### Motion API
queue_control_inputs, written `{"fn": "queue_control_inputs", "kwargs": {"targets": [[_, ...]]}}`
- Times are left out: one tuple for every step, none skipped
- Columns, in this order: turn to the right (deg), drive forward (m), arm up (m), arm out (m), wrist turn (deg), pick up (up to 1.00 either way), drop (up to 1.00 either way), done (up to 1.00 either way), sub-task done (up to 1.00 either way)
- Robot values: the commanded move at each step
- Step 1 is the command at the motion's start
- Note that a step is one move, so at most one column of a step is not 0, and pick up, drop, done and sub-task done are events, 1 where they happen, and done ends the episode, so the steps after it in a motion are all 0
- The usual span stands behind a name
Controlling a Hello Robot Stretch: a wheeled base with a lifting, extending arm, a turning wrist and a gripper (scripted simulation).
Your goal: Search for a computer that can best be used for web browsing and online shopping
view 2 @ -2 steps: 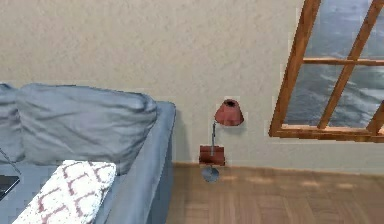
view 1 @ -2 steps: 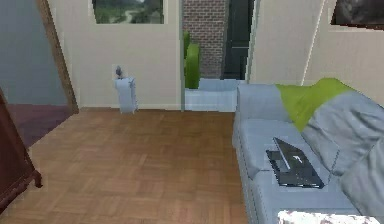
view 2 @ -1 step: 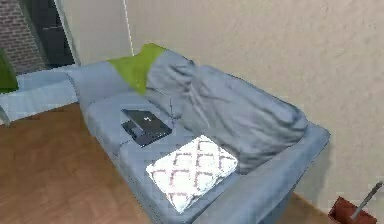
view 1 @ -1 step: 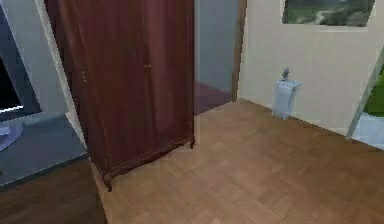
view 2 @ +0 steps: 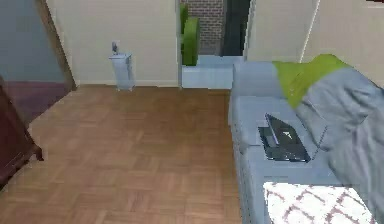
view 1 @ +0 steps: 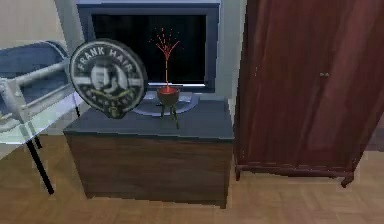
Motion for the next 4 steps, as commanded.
{"fn": "queue_control_inputs", "kwargs": {"targets": [[-39.0, 0.0, 0.0, 0.0, 0.0, 0.0, 0.0, 0.0, 0.0], [0.0, 0.2, 0.0, 0.0, 0.0, 0.0, 0.0, 0.0, 0.0], [45.0, 0.0, 0.0, 0.0, 0.0, 0.0, 0.0, 0.0, 0.0], [42.0, 0.0, 0.0, 0.0, 0.0, 0.0, 0.0, 0.0, 0.0]]}}
